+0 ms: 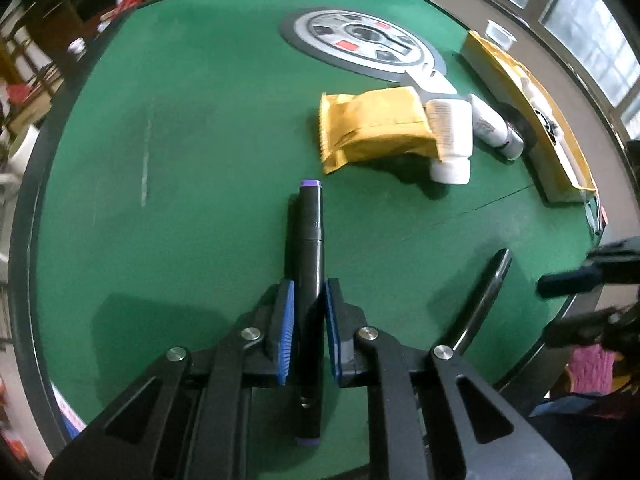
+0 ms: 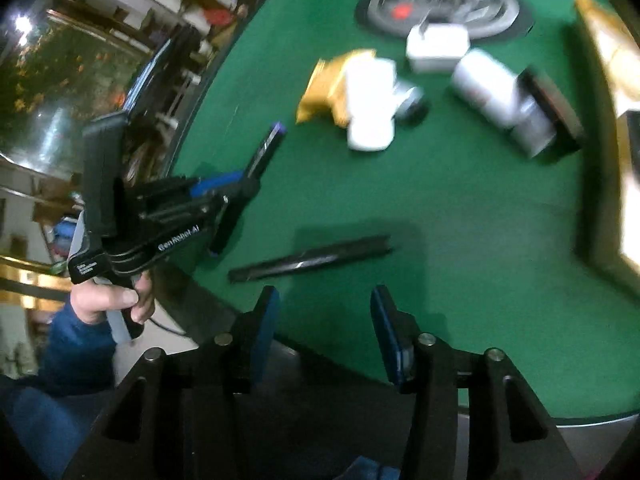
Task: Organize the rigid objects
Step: 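Grasp a black marker pen with the left gripper, then grasp the second black marker pen with the right gripper, then carry both black markers in the left and right grippers to the tray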
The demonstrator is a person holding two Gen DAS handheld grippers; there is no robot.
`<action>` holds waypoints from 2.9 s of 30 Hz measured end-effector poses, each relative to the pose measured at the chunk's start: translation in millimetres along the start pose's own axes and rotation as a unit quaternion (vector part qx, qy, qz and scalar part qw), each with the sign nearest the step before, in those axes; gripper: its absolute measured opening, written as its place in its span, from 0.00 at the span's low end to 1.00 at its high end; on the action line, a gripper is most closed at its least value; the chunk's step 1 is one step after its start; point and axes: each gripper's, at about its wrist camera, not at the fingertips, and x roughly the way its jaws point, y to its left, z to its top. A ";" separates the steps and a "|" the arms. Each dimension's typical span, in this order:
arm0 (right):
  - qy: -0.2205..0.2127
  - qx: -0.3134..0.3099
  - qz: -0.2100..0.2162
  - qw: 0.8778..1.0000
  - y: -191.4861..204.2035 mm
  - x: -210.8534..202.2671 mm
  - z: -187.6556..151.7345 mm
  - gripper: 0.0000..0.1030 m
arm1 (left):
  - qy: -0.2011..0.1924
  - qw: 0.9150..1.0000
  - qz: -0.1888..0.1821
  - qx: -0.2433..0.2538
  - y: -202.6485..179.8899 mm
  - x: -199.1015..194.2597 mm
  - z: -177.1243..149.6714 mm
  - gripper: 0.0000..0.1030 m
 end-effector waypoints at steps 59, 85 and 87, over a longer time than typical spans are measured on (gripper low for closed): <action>-0.086 -0.148 -0.173 0.970 45.8 19.5 -0.9 0.13 | -0.070 0.994 -0.006 -0.081 -17.7 -21.2 -19.4 0.12; -0.228 0.065 -0.125 0.963 -59.1 -122.6 -34.4 0.13 | -0.101 0.985 -0.140 0.030 -145.0 -40.7 65.1 0.12; -0.232 0.077 -0.125 0.962 -65.5 -125.9 -40.8 0.13 | -0.097 0.984 -0.147 0.031 -151.9 -39.5 68.9 0.12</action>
